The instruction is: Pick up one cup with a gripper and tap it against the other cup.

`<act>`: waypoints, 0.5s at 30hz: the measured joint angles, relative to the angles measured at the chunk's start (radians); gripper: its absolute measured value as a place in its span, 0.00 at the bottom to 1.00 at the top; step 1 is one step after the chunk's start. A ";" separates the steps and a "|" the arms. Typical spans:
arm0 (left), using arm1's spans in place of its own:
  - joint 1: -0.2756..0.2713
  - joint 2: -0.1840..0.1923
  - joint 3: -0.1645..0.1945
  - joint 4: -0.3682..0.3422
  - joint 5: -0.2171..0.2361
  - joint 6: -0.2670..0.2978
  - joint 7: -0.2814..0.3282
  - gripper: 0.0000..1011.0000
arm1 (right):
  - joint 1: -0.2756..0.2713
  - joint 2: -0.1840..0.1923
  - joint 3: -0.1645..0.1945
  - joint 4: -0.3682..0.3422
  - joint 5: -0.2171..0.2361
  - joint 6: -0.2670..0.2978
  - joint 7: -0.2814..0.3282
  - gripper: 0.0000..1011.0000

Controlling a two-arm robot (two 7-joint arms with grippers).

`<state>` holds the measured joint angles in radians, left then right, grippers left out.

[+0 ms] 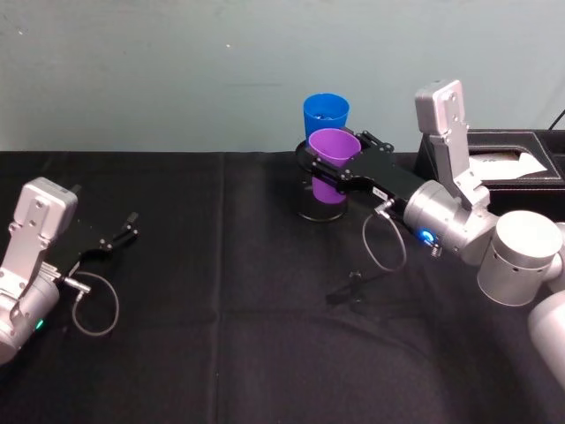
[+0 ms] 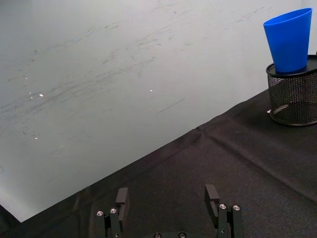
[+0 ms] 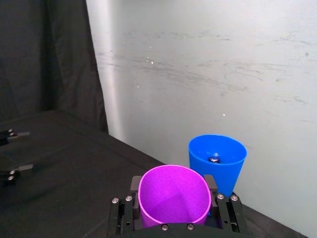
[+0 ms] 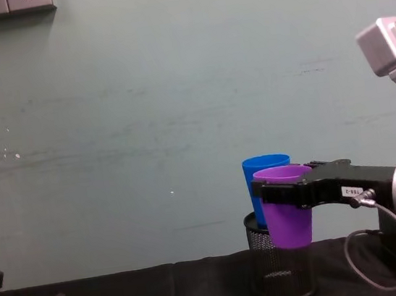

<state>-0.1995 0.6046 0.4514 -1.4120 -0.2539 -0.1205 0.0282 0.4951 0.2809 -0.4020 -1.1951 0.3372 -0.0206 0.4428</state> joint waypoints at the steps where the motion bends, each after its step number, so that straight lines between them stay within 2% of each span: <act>1: 0.000 0.000 0.000 0.000 0.000 0.000 0.000 0.99 | 0.005 -0.003 0.000 0.008 0.000 0.000 0.000 0.75; 15: 0.000 0.000 0.000 0.000 0.000 0.000 0.000 0.99 | 0.076 -0.050 0.002 0.127 -0.024 -0.023 0.002 0.75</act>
<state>-0.1995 0.6046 0.4514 -1.4120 -0.2539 -0.1205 0.0283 0.5707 0.2305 -0.3998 -1.0681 0.3130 -0.0433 0.4451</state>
